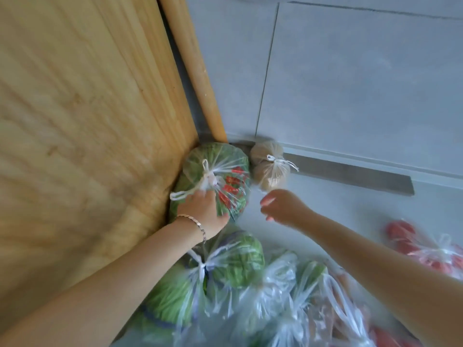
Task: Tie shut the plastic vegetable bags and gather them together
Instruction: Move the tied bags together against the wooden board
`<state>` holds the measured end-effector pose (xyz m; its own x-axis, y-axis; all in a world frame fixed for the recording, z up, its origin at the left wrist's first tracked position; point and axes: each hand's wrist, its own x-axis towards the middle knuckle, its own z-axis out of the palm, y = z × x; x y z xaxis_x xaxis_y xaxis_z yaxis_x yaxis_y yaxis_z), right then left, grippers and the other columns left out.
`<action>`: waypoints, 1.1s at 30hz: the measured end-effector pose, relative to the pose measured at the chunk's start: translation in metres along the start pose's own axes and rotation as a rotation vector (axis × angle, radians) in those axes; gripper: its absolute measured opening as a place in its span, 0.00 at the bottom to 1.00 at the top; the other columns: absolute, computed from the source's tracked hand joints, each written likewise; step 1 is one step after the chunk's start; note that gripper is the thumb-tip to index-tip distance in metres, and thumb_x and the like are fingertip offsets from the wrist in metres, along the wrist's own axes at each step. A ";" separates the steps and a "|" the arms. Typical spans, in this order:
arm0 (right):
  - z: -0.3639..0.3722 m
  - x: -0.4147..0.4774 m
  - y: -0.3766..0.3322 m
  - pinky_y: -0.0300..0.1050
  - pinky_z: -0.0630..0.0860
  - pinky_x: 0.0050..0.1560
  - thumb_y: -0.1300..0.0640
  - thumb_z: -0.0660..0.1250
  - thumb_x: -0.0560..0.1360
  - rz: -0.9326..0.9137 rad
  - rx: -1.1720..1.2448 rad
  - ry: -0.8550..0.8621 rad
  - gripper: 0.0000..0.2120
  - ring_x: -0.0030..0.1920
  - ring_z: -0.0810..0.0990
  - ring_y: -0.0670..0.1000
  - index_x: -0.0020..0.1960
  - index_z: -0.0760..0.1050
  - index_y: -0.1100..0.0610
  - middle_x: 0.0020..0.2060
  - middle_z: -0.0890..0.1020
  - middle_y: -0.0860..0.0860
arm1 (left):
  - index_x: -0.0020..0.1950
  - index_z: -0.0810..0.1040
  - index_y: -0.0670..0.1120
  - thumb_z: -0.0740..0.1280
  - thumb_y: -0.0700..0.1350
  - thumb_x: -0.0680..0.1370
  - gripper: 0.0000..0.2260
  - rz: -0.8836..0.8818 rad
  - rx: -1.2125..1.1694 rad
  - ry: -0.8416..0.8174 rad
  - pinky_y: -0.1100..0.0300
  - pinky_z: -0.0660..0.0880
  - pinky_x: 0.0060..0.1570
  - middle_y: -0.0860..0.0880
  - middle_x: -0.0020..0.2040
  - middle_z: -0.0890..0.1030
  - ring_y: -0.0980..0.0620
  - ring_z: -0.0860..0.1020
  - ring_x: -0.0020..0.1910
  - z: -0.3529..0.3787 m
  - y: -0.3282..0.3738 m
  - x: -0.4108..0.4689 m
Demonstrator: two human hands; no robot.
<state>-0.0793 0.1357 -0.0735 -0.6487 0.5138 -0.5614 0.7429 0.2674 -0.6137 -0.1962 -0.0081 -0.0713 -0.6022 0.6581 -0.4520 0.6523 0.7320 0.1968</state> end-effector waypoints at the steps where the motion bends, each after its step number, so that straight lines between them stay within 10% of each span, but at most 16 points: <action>1: 0.005 -0.023 0.008 0.44 0.74 0.51 0.57 0.65 0.73 -0.017 -0.120 -0.041 0.13 0.48 0.78 0.52 0.56 0.75 0.58 0.45 0.80 0.52 | 0.69 0.61 0.46 0.60 0.63 0.73 0.31 0.022 0.030 -0.123 0.50 0.70 0.61 0.44 0.67 0.67 0.44 0.69 0.64 0.003 -0.002 -0.016; 4: 0.020 -0.070 0.038 0.45 0.71 0.59 0.47 0.63 0.74 0.022 -0.395 -0.042 0.20 0.57 0.75 0.54 0.62 0.69 0.56 0.57 0.76 0.55 | 0.66 0.63 0.46 0.61 0.69 0.68 0.36 0.081 0.139 -0.314 0.52 0.71 0.56 0.46 0.62 0.69 0.45 0.72 0.59 0.017 -0.010 -0.056; 7: 0.035 -0.093 0.068 0.47 0.71 0.60 0.39 0.59 0.74 0.161 -0.518 -0.057 0.30 0.59 0.75 0.57 0.68 0.62 0.58 0.60 0.75 0.58 | 0.57 0.65 0.44 0.63 0.62 0.72 0.25 0.118 0.277 -0.144 0.55 0.70 0.46 0.45 0.53 0.74 0.45 0.75 0.52 0.039 -0.011 -0.077; 12: 0.062 -0.096 0.077 0.47 0.77 0.47 0.42 0.55 0.77 0.221 -0.132 -0.065 0.35 0.42 0.79 0.52 0.73 0.50 0.63 0.51 0.79 0.58 | 0.35 0.61 0.47 0.57 0.51 0.79 0.15 0.056 -0.135 -0.016 0.56 0.63 0.35 0.50 0.30 0.65 0.45 0.72 0.37 0.052 -0.018 -0.094; 16: 0.067 -0.097 0.069 0.36 0.71 0.26 0.35 0.59 0.72 0.242 0.005 -0.064 0.44 0.26 0.72 0.45 0.73 0.50 0.65 0.30 0.74 0.52 | 0.30 0.59 0.46 0.58 0.48 0.79 0.19 -0.032 -0.334 0.069 0.58 0.57 0.27 0.49 0.28 0.62 0.52 0.63 0.27 0.048 -0.015 -0.108; 21: 0.071 -0.098 0.073 0.34 0.64 0.18 0.50 0.68 0.72 0.278 0.079 -0.167 0.16 0.13 0.64 0.43 0.42 0.68 0.63 0.21 0.66 0.50 | 0.29 0.60 0.45 0.59 0.47 0.79 0.19 -0.163 -0.436 0.207 0.57 0.59 0.29 0.49 0.28 0.64 0.50 0.63 0.28 0.050 -0.029 -0.137; 29: 0.078 -0.099 0.068 0.30 0.58 0.17 0.41 0.70 0.68 0.277 0.092 -0.196 0.40 0.12 0.58 0.43 0.67 0.61 0.67 0.14 0.62 0.46 | 0.30 0.62 0.43 0.60 0.47 0.78 0.18 -0.321 -0.497 0.331 0.58 0.60 0.27 0.48 0.27 0.65 0.49 0.65 0.27 0.061 -0.046 -0.155; 33: 0.079 -0.095 0.070 0.28 0.60 0.15 0.39 0.69 0.67 0.257 0.015 -0.193 0.41 0.22 0.63 0.46 0.68 0.62 0.66 0.27 0.62 0.50 | 0.30 0.61 0.44 0.58 0.47 0.79 0.18 -0.377 -0.497 0.284 0.58 0.62 0.27 0.47 0.27 0.65 0.48 0.67 0.28 0.063 -0.055 -0.155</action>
<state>0.0214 0.0417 -0.1073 -0.4603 0.3983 -0.7934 0.8850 0.1359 -0.4452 -0.1095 -0.1612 -0.0674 -0.8884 0.3136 -0.3352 0.1268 0.8695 0.4774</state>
